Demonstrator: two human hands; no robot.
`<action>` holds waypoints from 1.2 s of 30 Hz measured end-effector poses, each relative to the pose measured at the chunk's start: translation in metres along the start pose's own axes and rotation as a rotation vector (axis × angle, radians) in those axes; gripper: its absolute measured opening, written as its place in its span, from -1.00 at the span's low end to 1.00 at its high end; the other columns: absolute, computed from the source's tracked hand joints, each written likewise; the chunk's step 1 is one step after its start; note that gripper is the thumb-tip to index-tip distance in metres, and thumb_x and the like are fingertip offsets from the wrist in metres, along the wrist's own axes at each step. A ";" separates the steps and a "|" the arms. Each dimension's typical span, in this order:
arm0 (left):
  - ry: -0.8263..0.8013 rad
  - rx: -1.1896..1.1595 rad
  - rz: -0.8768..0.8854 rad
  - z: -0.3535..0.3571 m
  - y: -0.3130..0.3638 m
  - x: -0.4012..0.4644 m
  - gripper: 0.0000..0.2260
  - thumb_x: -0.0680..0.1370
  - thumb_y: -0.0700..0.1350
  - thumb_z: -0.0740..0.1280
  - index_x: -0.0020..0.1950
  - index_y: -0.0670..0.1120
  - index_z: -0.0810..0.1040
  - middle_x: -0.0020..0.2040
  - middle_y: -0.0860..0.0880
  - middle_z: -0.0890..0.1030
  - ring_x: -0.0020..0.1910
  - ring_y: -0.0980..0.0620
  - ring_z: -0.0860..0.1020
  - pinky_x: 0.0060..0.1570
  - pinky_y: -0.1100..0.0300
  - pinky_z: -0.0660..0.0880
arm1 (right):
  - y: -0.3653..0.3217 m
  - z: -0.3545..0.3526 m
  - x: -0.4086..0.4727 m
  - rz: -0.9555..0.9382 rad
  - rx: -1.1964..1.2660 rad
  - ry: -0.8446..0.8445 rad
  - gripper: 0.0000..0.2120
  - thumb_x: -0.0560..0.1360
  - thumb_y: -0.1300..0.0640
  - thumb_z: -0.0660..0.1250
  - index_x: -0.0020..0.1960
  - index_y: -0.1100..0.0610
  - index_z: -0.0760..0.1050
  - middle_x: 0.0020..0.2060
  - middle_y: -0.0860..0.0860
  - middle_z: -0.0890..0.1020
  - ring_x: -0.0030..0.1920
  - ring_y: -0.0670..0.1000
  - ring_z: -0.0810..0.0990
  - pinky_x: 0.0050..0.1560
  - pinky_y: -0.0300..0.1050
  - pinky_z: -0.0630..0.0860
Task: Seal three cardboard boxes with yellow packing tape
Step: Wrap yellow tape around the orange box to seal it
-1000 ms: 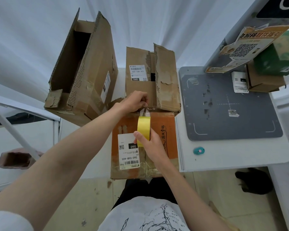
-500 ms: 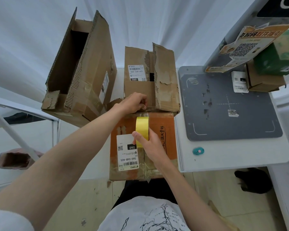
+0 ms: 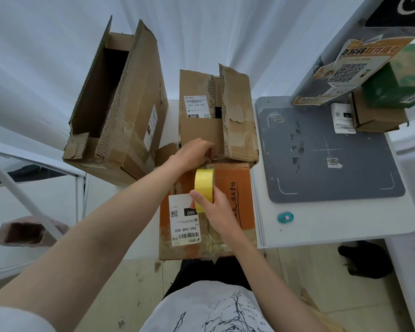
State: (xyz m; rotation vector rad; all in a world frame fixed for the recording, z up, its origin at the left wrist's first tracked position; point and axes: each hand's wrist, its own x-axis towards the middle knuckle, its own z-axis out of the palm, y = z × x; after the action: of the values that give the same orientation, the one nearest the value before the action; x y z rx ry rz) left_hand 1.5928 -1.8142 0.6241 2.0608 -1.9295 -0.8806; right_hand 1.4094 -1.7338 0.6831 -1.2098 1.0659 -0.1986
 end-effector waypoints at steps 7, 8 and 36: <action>0.032 0.013 0.030 0.002 -0.014 -0.009 -0.94 0.52 -0.22 0.47 -0.07 -0.07 0.65 -0.04 0.02 0.47 -0.02 0.00 0.49 -0.10 0.18 0.38 | 0.002 0.001 -0.002 -0.001 -0.001 -0.001 -0.64 0.57 -0.16 0.35 0.14 0.13 0.53 -0.07 0.04 0.72 -0.01 -0.08 0.69 -0.09 -0.36 0.49; 0.029 0.018 0.038 0.002 -0.013 -0.009 -0.96 0.54 -0.21 0.46 -0.05 -0.08 0.66 -0.05 0.02 0.48 0.00 0.00 0.49 -0.08 0.17 0.39 | 0.002 0.001 -0.002 -0.001 0.005 0.002 -0.64 0.57 -0.16 0.35 0.14 0.12 0.53 -0.07 0.04 0.72 -0.01 -0.07 0.69 -0.08 -0.34 0.49; 0.099 -0.264 -0.299 0.015 -0.011 -0.025 -0.76 0.51 0.09 0.49 0.04 -0.03 0.76 0.00 -0.05 0.75 0.02 -0.05 0.63 0.16 -0.03 0.51 | -0.004 -0.004 -0.009 0.060 0.012 0.041 -0.70 0.60 -0.10 0.34 0.09 0.14 0.61 -0.11 -0.02 0.74 -0.02 -0.13 0.67 0.02 -0.17 0.45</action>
State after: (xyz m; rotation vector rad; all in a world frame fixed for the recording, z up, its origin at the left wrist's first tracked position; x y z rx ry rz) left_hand 1.5944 -1.7853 0.6135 2.2126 -1.3911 -1.0093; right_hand 1.4035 -1.7320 0.6912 -1.1652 1.1337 -0.1838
